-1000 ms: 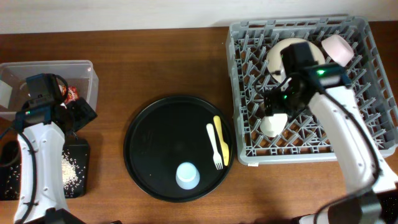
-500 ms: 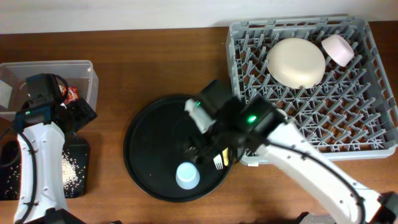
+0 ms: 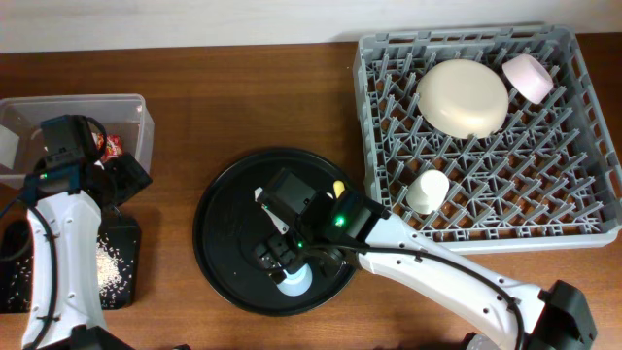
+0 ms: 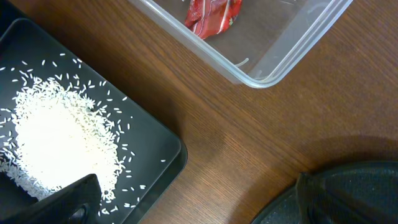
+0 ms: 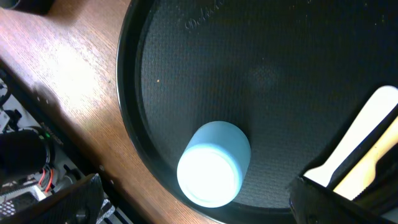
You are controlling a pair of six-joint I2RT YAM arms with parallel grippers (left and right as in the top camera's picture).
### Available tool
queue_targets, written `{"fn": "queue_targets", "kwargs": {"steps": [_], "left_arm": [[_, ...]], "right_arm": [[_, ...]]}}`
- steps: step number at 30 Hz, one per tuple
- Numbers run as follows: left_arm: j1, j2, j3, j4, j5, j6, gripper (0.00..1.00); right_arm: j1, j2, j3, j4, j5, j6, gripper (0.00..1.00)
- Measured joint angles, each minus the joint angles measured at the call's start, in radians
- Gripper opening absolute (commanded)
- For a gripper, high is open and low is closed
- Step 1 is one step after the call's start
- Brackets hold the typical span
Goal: Sort waste into correct bins and load items into the dishwasher rack
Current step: 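Move the right gripper to the light-blue cup and grasp it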
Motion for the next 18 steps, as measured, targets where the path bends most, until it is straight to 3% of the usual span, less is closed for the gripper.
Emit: {"fn": "queue_targets", "kwargs": {"steps": [9, 18], "left_arm": [[0.000, 0.000, 0.000, 0.000, 0.000, 0.000, 0.99], [0.000, 0.000, 0.000, 0.000, 0.000, 0.000, 0.99]], "right_arm": [[0.000, 0.197, 0.000, 0.009, 0.000, 0.021, 1.00], [0.028, 0.237, 0.000, -0.027, -0.005, 0.022, 0.95]]}}
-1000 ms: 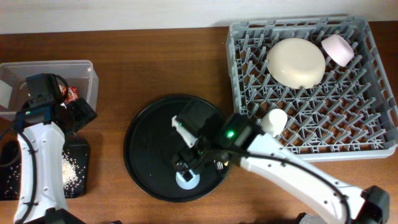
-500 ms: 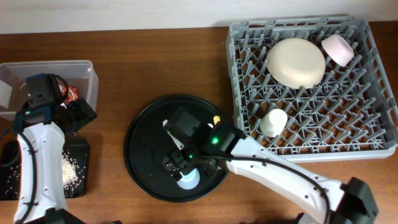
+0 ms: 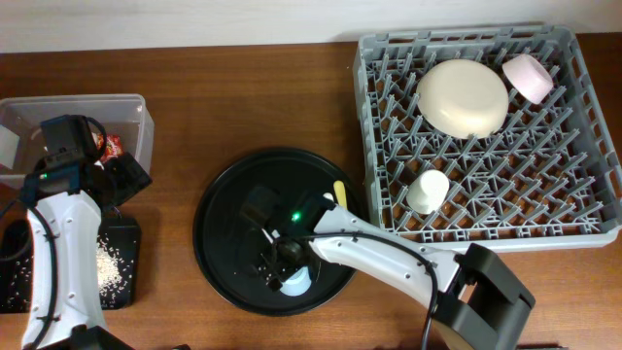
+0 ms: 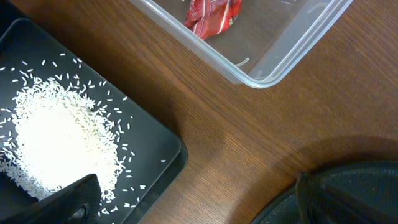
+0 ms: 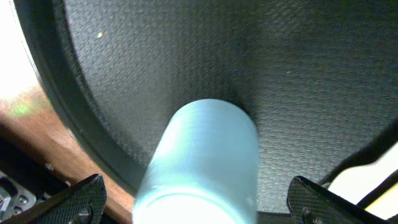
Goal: Sort waste into correct bins and load items into the dishwasher rack
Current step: 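Move the right gripper to the light-blue cup and grasp it, then lift the light-blue cup off the tray with the right gripper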
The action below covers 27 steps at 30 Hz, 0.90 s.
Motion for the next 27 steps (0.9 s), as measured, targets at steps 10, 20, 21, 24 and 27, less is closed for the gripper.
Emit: {"fn": "queue_targets", "kwargs": {"steps": [10, 20, 21, 24, 27], "left_arm": [[0.000, 0.000, 0.000, 0.000, 0.000, 0.000, 0.99], [0.000, 0.000, 0.000, 0.000, 0.000, 0.000, 0.99], [0.000, 0.000, 0.000, 0.000, 0.000, 0.000, 0.99], [0.000, 0.000, 0.000, 0.000, 0.000, 0.000, 0.99], [0.000, 0.000, 0.000, 0.000, 0.000, 0.000, 0.99]], "right_arm": [[0.024, 0.000, 0.000, -0.035, 0.021, 0.000, 0.93], [0.024, 0.000, -0.056, 0.021, 0.054, 0.000, 0.93], [0.024, 0.001, -0.056, 0.027, 0.054, 0.000, 0.93], [0.024, 0.001, -0.056, 0.031, 0.054, -0.001, 0.92], [0.024, 0.001, -0.060, 0.035, 0.054, 0.000, 0.88]]}}
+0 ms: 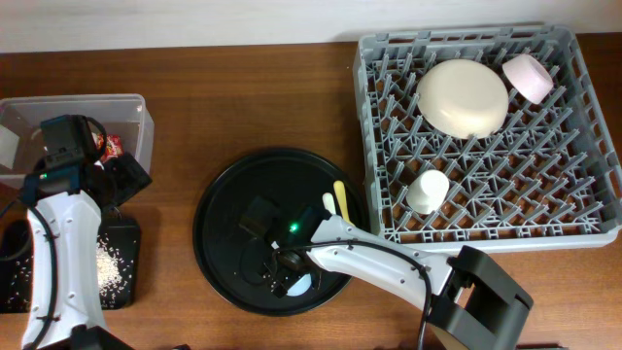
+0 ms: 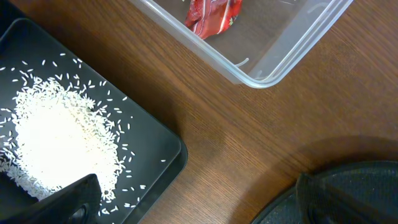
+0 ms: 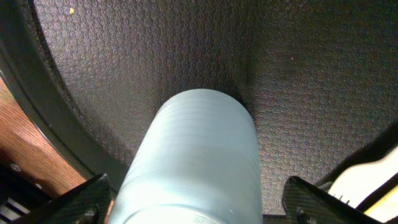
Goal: Sort waste into correct bins and load items into the dishwasher rack
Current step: 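Lift the light-blue cup off the tray with the right gripper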
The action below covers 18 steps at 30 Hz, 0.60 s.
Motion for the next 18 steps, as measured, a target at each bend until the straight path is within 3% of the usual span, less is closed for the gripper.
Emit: {"fn": "queue_targets", "kwargs": {"steps": [18], "left_arm": [[0.000, 0.000, 0.000, 0.000, 0.000, 0.000, 0.99]], "right_arm": [[0.000, 0.004, -0.003, 0.008, 0.003, 0.000, 0.90]]}}
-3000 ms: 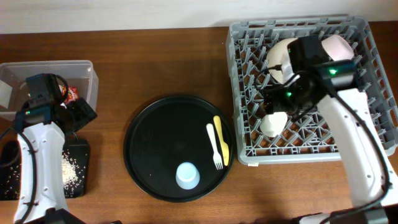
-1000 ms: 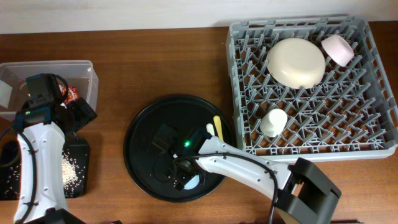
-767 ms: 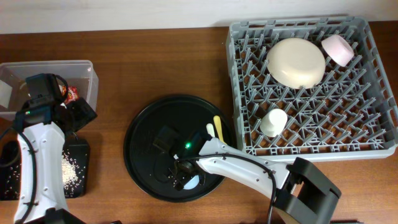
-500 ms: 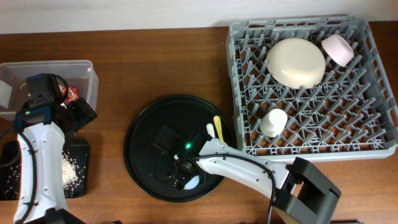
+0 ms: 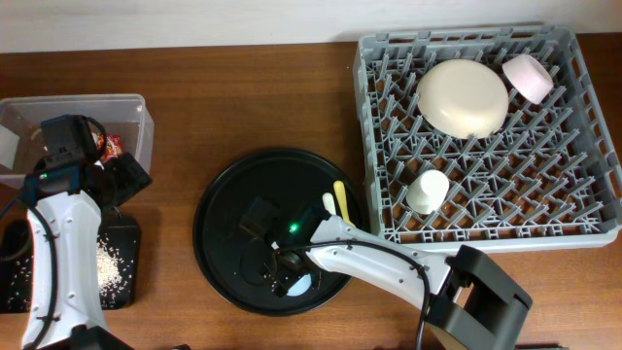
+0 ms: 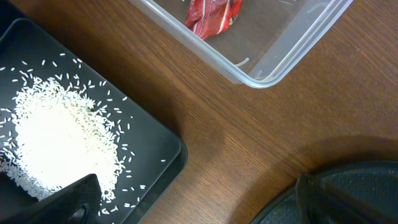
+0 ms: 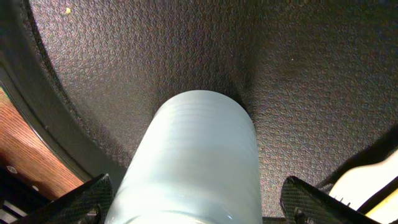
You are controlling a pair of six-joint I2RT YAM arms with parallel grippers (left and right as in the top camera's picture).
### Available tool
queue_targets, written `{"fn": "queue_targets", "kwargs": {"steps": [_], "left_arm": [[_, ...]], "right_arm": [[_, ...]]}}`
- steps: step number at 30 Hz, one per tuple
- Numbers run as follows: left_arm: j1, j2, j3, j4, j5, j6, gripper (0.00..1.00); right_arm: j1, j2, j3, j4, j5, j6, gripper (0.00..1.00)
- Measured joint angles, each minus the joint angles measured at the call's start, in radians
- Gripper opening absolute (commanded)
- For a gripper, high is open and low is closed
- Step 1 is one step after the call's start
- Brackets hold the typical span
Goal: Sort waste into correct bins and load items into the dishwasher rack
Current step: 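Lift the light-blue cup off the tray with the right gripper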
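Note:
A light blue cup stands near the front edge of the round black tray. My right gripper is open and down around it, one finger on each side, the cup filling most of the gap. In the overhead view the cup shows just under the right wrist. A yellow and a white utensil lie on the tray's right side. My left gripper hangs open and empty above bare table between the rice tray and the clear bin.
The grey dishwasher rack at the right holds a cream bowl, a pink cup and a white cup. At the left, a clear bin holds a red wrapper. A black square tray carries rice.
The right gripper sits very slightly closer round the blue cup. Both grippers stay open and the left arm has not moved.
First the right gripper hung open well above the tray, the blue cup small below it. Then it was lower, with the cup between its fingers. It has stayed down around the cup since. The left arm has held still throughout.

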Motion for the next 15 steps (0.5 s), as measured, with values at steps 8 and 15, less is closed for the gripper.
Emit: {"fn": "queue_targets", "kwargs": {"steps": [8, 15], "left_arm": [[0.000, 0.000, 0.000, 0.000, 0.000, 0.000, 0.99], [0.000, 0.000, 0.000, 0.000, 0.000, 0.000, 0.99]], "right_arm": [[0.000, 0.000, 0.000, 0.000, 0.000, 0.000, 0.89], [0.000, 0.000, -0.027, 0.024, 0.000, 0.000, 0.89]]}}
